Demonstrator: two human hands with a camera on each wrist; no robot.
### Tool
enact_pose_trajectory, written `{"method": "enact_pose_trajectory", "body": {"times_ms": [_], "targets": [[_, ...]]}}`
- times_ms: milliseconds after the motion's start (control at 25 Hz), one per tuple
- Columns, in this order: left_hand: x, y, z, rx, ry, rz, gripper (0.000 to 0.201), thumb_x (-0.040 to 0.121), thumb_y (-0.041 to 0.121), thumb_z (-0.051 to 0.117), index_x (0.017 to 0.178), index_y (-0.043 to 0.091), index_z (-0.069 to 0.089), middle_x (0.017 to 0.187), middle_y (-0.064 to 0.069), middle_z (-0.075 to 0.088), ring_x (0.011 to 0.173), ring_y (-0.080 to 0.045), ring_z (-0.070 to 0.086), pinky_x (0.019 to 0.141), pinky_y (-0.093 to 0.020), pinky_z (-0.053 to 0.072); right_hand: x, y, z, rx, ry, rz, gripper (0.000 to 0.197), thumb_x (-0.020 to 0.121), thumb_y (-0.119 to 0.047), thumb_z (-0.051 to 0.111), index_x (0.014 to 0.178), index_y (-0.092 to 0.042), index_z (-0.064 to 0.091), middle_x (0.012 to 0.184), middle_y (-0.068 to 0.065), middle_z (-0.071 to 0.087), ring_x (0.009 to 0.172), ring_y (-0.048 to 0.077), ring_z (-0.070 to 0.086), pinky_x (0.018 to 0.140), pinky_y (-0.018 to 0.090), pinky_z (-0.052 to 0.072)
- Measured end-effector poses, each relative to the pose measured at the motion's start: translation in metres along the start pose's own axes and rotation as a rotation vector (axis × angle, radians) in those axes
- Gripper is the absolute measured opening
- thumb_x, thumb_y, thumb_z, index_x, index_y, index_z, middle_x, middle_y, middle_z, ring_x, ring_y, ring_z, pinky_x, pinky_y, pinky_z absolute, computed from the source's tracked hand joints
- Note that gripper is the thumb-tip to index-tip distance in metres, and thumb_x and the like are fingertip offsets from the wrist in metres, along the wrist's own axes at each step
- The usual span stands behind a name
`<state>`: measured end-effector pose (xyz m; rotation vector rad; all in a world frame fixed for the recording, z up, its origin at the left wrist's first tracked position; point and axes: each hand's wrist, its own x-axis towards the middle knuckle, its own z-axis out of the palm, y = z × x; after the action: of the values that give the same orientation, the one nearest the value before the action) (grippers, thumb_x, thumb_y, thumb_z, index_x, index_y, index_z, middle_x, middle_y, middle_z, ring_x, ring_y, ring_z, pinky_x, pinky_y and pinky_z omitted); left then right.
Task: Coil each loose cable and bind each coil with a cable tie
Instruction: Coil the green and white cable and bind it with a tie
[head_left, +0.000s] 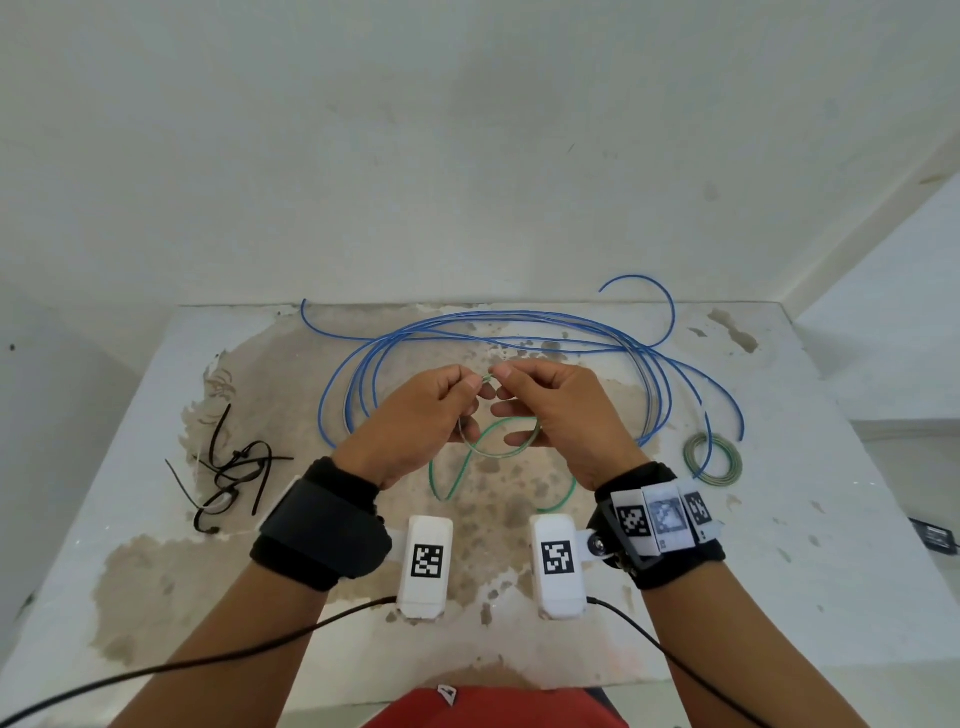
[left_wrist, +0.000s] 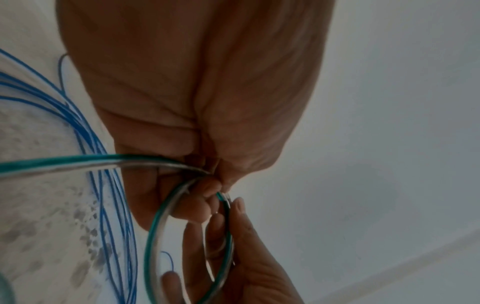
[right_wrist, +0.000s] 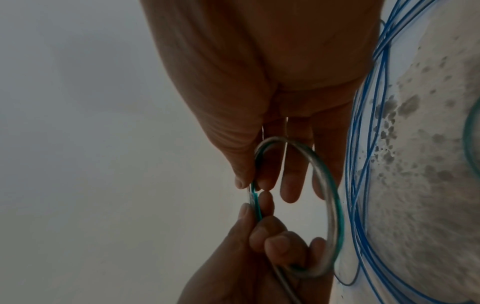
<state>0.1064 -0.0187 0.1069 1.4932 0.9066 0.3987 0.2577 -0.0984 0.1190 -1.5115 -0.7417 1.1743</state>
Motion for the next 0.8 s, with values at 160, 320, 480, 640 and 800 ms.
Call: {"method": "enact_pose_trajectory", "body": {"times_ms": [160, 320, 480, 640, 800], "targets": [[0.009, 0.005, 0.003, -0.422, 0.267, 0.059, 0.024, 0.108, 0.022, 0.042, 0.094, 0.014, 0.059, 0.068, 0.007, 0.051, 0.059, -0.009, 0.06, 0.079, -0.037, 0.056, -0.004, 0.002, -0.003, -0.108, 0.21, -0.015, 0.035, 0.1, -0.049, 0.054, 0.099, -0.022, 0.075, 0.087, -0.006, 0.069, 0.075, 0.011, 0.066, 0.064, 0.034, 0.054], [0.017, 0.016, -0.001, -0.918, 0.403, 0.199, 0.023, 0.108, 0.018, 0.039, 0.094, 0.013, 0.056, 0.066, 0.006, 0.049, 0.055, -0.008, 0.054, 0.083, -0.033, 0.056, -0.019, 0.009, 0.006, -0.184, -0.179, 0.331, 0.068, 0.099, -0.069, 0.033, 0.089, -0.018, 0.077, 0.08, -0.003, 0.076, 0.063, 0.013, 0.066, 0.055, 0.026, 0.043], [0.013, 0.016, 0.005, -1.027, 0.44, 0.203, 0.022, 0.108, 0.016, 0.04, 0.094, 0.012, 0.056, 0.067, 0.004, 0.048, 0.057, -0.009, 0.052, 0.082, -0.032, 0.052, -0.011, 0.022, 0.026, 0.501, -0.078, 0.521, 0.045, 0.099, -0.055, 0.051, 0.11, -0.013, 0.065, 0.098, -0.002, 0.077, 0.07, 0.014, 0.073, 0.058, 0.026, 0.054], [0.006, 0.009, 0.006, -0.972, 0.468, 0.114, 0.024, 0.108, 0.016, 0.04, 0.092, 0.011, 0.057, 0.065, 0.005, 0.047, 0.055, -0.007, 0.048, 0.076, -0.029, 0.055, -0.002, 0.016, 0.021, 0.649, 0.149, 0.376, 0.019, 0.103, -0.03, 0.057, 0.099, -0.015, 0.067, 0.074, -0.001, 0.065, 0.059, 0.011, 0.067, 0.055, 0.027, 0.056], [0.002, 0.012, 0.004, -0.924, 0.447, 0.016, 0.025, 0.108, 0.017, 0.04, 0.089, 0.012, 0.056, 0.062, 0.007, 0.042, 0.047, -0.004, 0.038, 0.06, -0.023, 0.053, -0.006, 0.002, 0.014, 0.192, 0.073, 0.192, 0.019, 0.103, -0.022, 0.054, 0.112, -0.016, 0.07, 0.078, -0.002, 0.067, 0.058, 0.01, 0.06, 0.058, 0.029, 0.055]]}}
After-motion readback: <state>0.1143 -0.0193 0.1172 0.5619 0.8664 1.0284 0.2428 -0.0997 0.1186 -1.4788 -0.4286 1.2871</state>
